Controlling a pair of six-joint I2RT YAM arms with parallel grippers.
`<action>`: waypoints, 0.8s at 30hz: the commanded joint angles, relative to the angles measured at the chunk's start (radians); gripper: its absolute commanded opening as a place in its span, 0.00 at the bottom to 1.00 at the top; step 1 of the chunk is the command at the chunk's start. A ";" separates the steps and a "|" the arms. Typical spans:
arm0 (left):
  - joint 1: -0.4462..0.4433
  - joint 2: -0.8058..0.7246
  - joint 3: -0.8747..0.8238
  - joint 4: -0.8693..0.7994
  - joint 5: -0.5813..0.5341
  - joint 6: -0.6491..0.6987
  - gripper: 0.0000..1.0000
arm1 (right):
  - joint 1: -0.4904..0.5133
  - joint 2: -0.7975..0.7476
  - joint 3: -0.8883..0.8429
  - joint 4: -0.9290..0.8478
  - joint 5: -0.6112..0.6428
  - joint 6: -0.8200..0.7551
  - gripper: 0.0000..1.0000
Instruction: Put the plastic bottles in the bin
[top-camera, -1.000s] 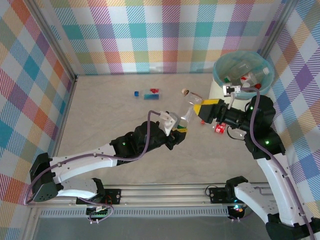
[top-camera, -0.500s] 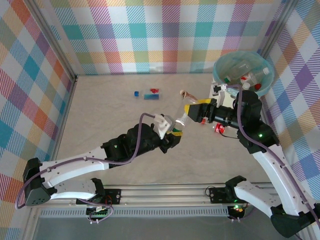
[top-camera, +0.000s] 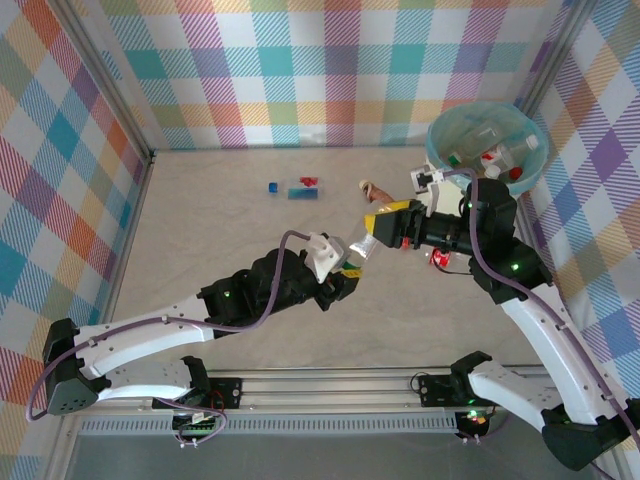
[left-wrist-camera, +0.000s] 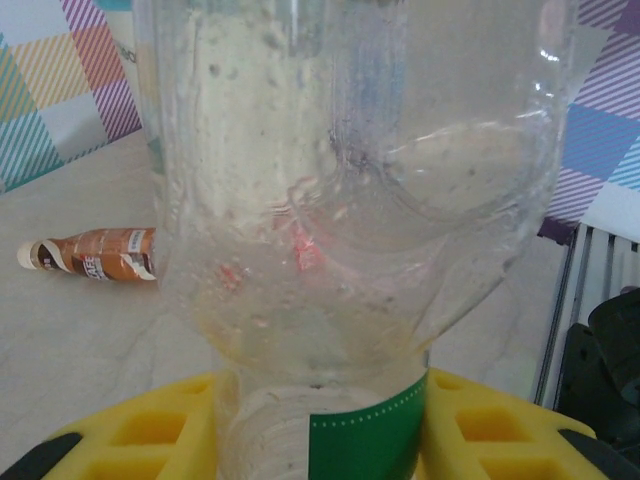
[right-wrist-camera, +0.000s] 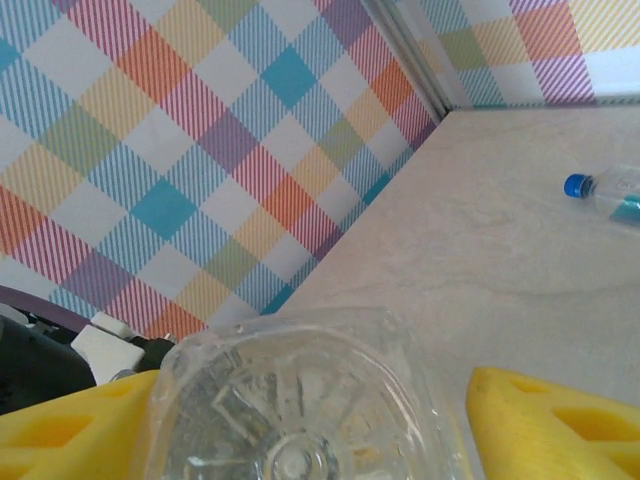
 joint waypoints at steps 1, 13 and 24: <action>-0.009 -0.029 0.043 0.004 0.007 0.026 0.00 | 0.005 -0.013 0.017 0.009 -0.006 -0.026 0.66; -0.009 -0.047 0.081 -0.037 -0.012 0.010 0.57 | 0.005 -0.010 0.282 -0.274 0.405 -0.206 0.61; -0.009 -0.082 0.081 -0.063 -0.031 -0.003 0.59 | -0.015 0.072 0.492 -0.147 1.141 -0.755 0.57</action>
